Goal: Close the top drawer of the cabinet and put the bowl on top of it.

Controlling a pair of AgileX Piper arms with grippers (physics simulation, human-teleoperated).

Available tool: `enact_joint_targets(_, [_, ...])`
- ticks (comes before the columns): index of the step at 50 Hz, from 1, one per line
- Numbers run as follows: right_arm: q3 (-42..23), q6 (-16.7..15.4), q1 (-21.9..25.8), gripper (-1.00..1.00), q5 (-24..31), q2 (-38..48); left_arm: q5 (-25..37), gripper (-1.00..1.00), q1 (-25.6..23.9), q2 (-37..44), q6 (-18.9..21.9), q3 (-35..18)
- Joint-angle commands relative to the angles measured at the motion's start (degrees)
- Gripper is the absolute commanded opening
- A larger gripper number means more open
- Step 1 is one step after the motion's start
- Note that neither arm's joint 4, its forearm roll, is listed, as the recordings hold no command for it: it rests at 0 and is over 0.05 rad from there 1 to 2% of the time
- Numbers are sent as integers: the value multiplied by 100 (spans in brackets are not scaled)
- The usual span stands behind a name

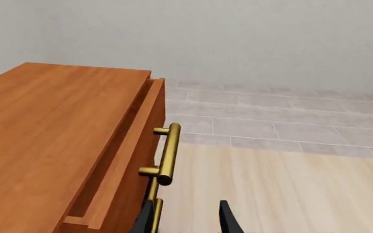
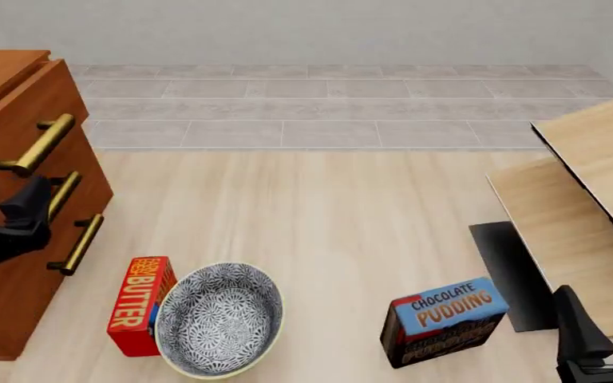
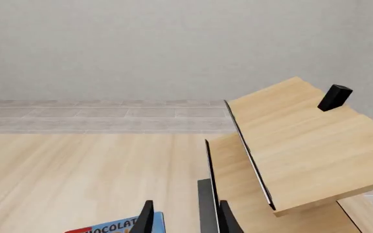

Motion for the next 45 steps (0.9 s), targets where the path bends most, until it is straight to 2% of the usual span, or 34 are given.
enact_joint_targets(1, [5, -1, 0, 100, 5, -12, -245, 100, 22, 193, -23, 113])
enact_joint_targets(13, [5, 0, -1, 100, 5, -13, -504, 100, 167, 272, 31, 332])
enact_joint_targets(45, [5, -2, 1, 100, 5, -11, -687, 100, 478, 202, 82, 584])
